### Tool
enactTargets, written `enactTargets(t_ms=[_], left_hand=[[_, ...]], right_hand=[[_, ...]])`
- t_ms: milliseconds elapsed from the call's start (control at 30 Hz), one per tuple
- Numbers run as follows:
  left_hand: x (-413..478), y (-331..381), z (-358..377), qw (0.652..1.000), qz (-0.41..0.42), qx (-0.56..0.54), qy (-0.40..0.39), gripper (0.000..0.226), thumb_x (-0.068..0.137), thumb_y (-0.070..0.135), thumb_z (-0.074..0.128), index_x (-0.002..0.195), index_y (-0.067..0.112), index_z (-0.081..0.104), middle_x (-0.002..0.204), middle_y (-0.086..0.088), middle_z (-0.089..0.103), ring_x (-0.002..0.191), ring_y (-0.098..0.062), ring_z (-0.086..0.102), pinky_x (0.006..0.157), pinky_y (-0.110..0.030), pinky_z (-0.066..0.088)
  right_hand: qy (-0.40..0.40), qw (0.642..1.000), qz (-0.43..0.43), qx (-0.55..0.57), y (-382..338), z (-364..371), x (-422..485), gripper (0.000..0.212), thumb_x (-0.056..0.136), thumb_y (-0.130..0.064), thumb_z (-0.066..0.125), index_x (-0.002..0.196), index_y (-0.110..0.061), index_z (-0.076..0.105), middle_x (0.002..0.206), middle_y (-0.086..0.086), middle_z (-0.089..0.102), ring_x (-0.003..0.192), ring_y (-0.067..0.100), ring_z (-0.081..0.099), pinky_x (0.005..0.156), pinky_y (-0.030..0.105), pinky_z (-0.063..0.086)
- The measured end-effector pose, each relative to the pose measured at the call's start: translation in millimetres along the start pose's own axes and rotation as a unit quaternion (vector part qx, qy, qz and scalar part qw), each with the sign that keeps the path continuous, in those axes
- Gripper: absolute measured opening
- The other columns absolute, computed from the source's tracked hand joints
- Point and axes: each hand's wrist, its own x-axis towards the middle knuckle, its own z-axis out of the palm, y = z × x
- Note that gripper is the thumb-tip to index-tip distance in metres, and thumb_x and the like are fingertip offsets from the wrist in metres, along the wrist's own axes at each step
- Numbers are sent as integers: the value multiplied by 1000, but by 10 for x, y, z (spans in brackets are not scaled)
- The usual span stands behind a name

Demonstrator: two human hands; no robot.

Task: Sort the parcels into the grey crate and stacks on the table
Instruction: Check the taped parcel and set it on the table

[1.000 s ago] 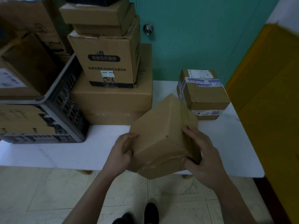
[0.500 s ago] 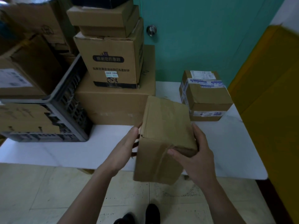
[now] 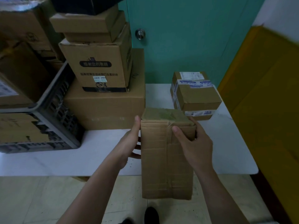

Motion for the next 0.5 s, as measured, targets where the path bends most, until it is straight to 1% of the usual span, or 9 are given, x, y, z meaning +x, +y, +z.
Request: enactTargets(t_ms=[67,133,200,233,267,300,367,400,500], left_hand=[[12,-16,-11,999,8,-49,-17,64,94,74,26,127,34,64,121,-4,68,117,-24,62,101,-55,49],[17,-21,-65,991,22,-123,-39,61,90,71,40,128,30,66,126,-8,67,123,-32,58,103,-60,46],[29,2,-106,983,32,-171,-52,59,83,68,49,114,23,71,113,-12,71,114,-36,62,95,-57,51],[27,12,-107,983,37,-170,-53,53,82,65,51,105,22,72,103,-6,72,108,-32,64,90,-54,52],[32,17,-93,985,44,-157,-56,46,84,62,54,104,24,71,101,2,73,107,-26,63,90,-52,53],[36,18,-66,987,49,-142,-60,43,86,59,56,112,27,70,108,8,72,112,-21,62,92,-51,52],[58,3,-24,989,52,-124,-54,53,86,53,66,131,25,61,124,10,69,122,-16,59,91,-45,53],[77,-11,-15,989,54,-127,-49,57,86,51,67,135,23,58,125,10,68,121,-14,60,87,-41,53],[65,5,-43,986,60,-151,-47,43,97,44,56,131,18,61,114,12,69,103,-11,65,76,-35,52]], right_hand=[[-9,1000,-5,18,30,-25,9,75,67,-69,66,134,-37,54,98,-36,55,85,-18,55,87,15,46],[-5,996,-19,82,55,-61,13,53,79,-66,66,118,-30,64,97,-23,66,89,-11,61,78,13,48],[12,992,-13,123,90,-99,37,36,87,-53,63,101,-20,68,91,-7,68,90,4,64,73,18,49],[14,992,-8,123,118,-113,56,21,90,-42,66,96,-21,66,91,-7,68,89,6,64,73,18,48],[9,993,-4,119,135,-115,75,9,90,-32,68,95,-24,64,92,-10,68,89,3,64,73,17,47],[2,994,-4,111,166,-112,92,9,89,-25,70,95,-27,63,95,-13,68,90,-2,64,74,16,48],[-7,994,-3,111,185,-99,106,15,89,-18,71,97,-27,63,99,-17,68,94,-6,63,76,15,49],[-5,993,-3,118,183,-103,106,16,89,-15,70,98,-26,64,97,-18,68,93,-7,63,77,15,50],[19,989,17,147,210,-173,134,18,89,-11,69,101,-22,61,85,-12,65,80,-3,62,75,22,50]])
